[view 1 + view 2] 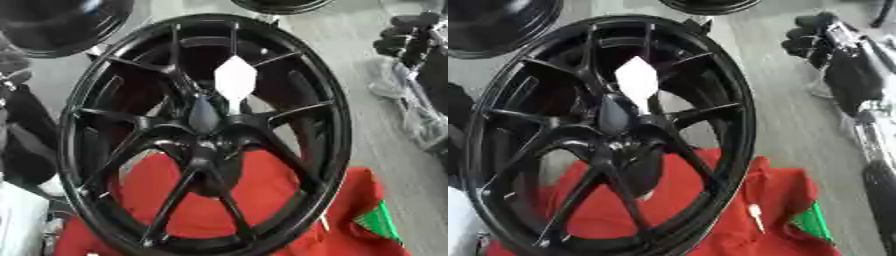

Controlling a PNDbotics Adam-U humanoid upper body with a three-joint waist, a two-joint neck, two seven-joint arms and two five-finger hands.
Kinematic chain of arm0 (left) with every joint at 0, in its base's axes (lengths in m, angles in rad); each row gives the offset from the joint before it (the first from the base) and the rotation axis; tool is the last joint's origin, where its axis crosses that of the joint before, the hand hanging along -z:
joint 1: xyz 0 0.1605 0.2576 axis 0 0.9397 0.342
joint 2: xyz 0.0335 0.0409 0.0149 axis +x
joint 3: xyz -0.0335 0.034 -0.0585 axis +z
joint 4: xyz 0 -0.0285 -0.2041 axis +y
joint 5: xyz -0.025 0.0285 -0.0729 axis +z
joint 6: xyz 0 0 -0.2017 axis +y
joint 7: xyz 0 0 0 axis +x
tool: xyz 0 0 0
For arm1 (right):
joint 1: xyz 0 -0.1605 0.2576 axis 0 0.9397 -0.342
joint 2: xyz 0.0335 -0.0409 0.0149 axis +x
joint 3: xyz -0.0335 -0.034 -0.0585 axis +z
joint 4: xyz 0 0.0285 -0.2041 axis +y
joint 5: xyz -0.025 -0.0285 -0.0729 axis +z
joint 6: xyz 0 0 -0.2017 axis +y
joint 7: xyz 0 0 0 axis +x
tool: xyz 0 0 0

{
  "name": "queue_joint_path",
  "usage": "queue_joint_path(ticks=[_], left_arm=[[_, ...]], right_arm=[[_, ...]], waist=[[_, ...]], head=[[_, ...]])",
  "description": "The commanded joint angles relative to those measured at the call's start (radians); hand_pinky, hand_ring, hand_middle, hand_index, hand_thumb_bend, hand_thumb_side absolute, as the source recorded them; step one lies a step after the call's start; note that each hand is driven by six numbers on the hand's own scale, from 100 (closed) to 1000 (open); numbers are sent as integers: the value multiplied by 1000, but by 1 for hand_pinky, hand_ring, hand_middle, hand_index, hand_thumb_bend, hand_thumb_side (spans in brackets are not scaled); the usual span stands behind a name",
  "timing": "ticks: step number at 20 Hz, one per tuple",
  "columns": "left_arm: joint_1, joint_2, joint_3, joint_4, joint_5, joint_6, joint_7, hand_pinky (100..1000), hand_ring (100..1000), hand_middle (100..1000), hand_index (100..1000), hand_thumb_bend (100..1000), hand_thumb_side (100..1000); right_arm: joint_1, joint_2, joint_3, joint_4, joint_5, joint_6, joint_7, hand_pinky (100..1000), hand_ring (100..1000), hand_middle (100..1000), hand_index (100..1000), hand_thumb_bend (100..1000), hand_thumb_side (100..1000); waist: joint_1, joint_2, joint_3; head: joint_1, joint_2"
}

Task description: Pull the pin out of the wheel hub.

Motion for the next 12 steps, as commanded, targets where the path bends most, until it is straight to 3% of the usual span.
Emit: queue_joint_path(ticks=[1,12], left_arm=[[-15,12,9,-12,-6,-1,-2,824,755,642,769,100,778],[-15,13,11,-10,-4,0,0,824,755,643,769,100,781]], right_arm=[[-8,-21,-2,-17,-5,-3,3,853,733,657,760,100,724],[-36,-45,2,-22,-24,-12,4,855,748,676,770,100,703]], waist=[[-5,-19,-1],[-7,-20,1]], head=[[2,-12],[7,-3]])
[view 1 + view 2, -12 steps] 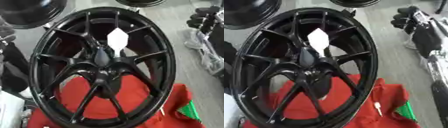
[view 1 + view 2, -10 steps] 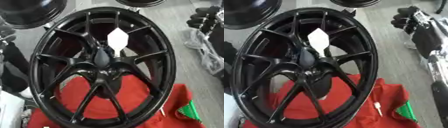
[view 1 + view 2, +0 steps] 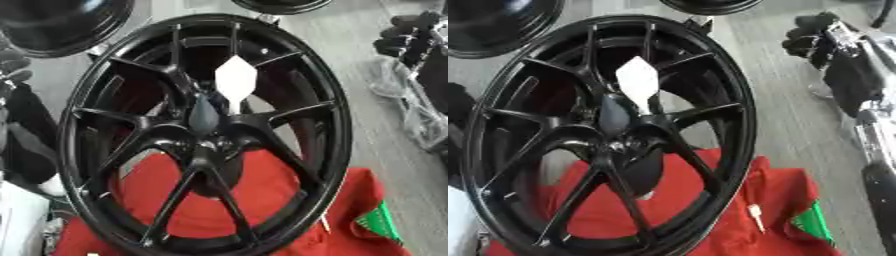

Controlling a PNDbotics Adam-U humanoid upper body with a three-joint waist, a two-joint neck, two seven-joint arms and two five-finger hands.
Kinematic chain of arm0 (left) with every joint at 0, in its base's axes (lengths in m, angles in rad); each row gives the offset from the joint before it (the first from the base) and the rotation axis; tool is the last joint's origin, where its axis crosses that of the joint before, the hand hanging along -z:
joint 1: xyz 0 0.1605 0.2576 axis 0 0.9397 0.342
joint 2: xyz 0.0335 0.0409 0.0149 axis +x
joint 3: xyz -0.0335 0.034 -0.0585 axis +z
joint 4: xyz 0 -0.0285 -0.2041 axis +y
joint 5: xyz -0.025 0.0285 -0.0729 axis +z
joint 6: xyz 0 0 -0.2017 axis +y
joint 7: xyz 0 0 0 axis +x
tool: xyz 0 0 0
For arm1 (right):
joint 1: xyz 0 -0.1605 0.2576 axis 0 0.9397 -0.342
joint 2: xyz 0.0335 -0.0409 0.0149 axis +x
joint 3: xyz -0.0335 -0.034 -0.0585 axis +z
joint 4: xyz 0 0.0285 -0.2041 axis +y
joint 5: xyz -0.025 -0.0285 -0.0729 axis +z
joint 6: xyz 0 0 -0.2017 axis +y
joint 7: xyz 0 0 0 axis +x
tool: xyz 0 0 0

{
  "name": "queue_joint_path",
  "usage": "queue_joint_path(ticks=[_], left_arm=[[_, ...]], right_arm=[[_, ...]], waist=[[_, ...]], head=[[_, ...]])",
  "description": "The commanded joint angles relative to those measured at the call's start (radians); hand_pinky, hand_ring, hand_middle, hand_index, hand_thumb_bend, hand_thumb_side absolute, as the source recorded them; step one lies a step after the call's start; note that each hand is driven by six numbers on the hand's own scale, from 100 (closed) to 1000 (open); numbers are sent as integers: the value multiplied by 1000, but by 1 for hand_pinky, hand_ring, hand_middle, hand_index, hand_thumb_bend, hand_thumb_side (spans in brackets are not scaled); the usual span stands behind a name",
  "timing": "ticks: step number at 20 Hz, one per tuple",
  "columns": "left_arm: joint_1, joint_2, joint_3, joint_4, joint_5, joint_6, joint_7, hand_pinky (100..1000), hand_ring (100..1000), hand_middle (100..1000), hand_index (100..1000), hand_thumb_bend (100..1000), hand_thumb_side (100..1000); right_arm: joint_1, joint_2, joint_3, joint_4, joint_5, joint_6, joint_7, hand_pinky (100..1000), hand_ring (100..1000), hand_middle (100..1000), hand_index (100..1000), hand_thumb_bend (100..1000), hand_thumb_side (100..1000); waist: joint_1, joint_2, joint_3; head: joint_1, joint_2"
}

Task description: Pull the pin out of the wheel hub.

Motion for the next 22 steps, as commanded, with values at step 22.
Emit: queue_joint_path(ticks=[22], left_arm=[[47,86,22,7,1,-1,10,825,758,646,771,100,785]], right_arm=[[-597,-386,346,34,-53,-231,302,868,821,777,843,100,339]], waist=[[-60,-69,-50]], head=[[29,54]])
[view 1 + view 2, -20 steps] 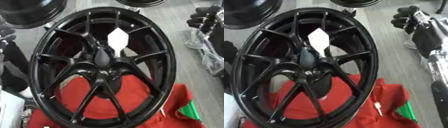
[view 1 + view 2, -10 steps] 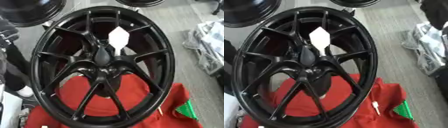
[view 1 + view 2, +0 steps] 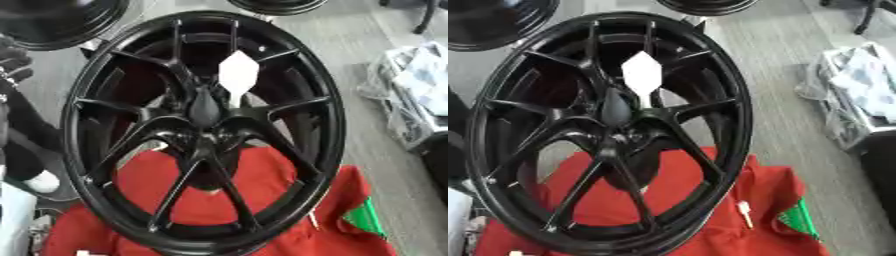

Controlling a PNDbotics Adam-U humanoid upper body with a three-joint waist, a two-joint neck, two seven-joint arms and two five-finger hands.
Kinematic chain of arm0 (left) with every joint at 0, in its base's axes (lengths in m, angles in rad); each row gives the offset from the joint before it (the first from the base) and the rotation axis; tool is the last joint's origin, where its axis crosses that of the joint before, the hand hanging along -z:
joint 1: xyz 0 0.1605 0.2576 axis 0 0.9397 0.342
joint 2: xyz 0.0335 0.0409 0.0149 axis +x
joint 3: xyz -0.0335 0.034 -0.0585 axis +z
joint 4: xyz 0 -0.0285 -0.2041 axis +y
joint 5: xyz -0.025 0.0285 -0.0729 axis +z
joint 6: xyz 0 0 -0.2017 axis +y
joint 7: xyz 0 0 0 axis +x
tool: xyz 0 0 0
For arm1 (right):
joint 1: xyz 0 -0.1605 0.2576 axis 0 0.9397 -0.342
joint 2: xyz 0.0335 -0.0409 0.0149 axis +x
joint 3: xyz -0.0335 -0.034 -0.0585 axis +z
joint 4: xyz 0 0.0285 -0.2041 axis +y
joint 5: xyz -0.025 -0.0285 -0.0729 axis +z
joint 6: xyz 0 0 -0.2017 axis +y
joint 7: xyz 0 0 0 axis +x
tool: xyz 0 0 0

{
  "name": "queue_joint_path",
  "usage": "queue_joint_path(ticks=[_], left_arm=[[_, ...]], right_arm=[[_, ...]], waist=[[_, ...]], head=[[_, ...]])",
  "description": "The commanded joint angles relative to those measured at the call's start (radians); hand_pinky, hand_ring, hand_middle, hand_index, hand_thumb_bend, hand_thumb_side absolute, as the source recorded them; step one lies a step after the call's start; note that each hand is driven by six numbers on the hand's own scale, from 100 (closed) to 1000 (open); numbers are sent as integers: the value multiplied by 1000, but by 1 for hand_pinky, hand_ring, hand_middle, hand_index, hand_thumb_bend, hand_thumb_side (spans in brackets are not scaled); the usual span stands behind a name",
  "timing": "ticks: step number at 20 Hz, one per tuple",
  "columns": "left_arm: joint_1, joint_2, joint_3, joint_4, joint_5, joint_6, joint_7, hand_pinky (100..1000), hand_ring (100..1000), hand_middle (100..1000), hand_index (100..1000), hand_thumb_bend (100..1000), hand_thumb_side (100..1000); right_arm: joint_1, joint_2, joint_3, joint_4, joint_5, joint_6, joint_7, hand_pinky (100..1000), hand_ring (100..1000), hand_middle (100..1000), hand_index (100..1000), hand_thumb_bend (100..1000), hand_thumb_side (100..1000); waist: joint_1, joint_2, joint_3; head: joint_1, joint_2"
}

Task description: Pull the pin out of the wheel hub.

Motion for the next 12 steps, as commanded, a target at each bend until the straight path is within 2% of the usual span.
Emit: queue_joint_path(ticks=[1,5,7,8,10,12], left_arm=[[-4,39,16,-9,3,-1,8,825,758,647,771,100,786],[2,46,16,-4,8,0,9,825,758,646,771,100,790],[4,49,15,-2,9,0,9,825,758,646,771,100,793],[5,50,15,-1,10,0,9,825,759,646,771,100,793],[5,50,15,0,11,0,9,825,759,647,771,100,793],[4,51,16,1,11,0,9,825,759,647,771,100,792]], right_arm=[[-88,-28,66,33,64,-44,67,868,821,776,844,100,324],[-227,11,187,107,195,-130,171,861,815,767,843,100,307],[-278,34,247,143,257,-176,217,854,811,763,843,100,347],[-292,44,269,154,279,-195,237,852,807,756,840,100,327],[-302,57,302,156,310,-219,271,849,803,755,837,100,402],[-304,62,335,131,331,-230,310,846,802,753,836,100,436]], waist=[[-6,-33,-5],[-6,-36,-10],[-7,-36,-11],[-6,-36,-11],[-5,-35,-10],[-5,-35,-10]], head=[[5,10],[7,21],[7,25],[6,26],[4,26],[2,28]])
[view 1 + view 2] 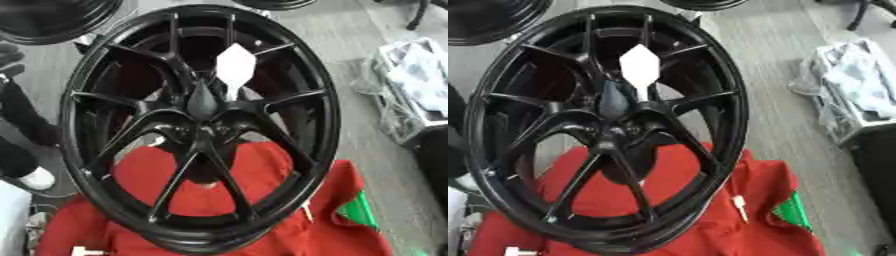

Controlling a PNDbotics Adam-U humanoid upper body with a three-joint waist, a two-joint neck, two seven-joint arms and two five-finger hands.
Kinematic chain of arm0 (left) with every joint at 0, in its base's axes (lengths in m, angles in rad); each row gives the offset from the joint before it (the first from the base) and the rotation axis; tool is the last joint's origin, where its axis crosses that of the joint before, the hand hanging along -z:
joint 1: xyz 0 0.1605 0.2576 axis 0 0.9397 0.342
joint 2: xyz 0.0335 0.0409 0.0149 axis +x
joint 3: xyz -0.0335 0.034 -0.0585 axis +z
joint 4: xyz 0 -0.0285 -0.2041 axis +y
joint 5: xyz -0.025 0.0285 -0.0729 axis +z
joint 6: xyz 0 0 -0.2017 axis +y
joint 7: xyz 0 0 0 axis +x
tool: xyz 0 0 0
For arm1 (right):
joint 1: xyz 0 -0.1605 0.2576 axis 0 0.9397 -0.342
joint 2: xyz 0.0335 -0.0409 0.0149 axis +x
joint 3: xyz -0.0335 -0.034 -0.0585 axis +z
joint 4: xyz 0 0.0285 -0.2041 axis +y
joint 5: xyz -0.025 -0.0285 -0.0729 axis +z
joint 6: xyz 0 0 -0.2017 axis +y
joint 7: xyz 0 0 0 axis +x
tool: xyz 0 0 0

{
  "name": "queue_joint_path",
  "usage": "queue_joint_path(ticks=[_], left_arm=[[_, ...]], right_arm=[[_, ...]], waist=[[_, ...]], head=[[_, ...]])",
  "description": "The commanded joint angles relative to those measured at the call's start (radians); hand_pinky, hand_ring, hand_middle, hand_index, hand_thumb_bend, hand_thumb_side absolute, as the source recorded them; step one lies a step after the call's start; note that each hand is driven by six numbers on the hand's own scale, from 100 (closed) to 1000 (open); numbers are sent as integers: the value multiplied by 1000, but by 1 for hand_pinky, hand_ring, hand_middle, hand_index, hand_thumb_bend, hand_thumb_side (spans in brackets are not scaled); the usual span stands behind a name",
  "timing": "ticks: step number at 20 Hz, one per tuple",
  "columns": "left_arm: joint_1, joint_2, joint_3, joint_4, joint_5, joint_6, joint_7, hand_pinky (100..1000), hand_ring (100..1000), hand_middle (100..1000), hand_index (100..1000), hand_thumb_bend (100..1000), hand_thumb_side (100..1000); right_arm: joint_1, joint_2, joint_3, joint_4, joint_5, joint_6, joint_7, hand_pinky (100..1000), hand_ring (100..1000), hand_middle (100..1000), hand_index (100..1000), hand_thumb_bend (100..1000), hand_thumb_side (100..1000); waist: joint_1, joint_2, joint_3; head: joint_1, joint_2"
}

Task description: Pull the pin out of the wheel hub.

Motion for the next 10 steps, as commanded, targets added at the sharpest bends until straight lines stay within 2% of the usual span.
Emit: queue_joint_path(ticks=[1,5,10], left_arm=[[-10,31,11,-7,2,-2,4,825,759,647,771,100,793],[-9,33,11,-4,4,-2,3,826,759,647,771,100,795],[-8,36,14,-2,6,-1,4,826,760,647,771,100,796]], right_arm=[[-22,-3,39,-33,37,-17,63,846,800,751,834,100,449],[-18,10,74,-79,54,-4,147,843,795,744,829,100,487],[-4,31,115,-85,118,-23,166,845,802,754,842,118,487]], waist=[[0,-26,0],[-1,-27,-1],[-7,-30,-2]], head=[[-1,3],[1,6],[6,6]])
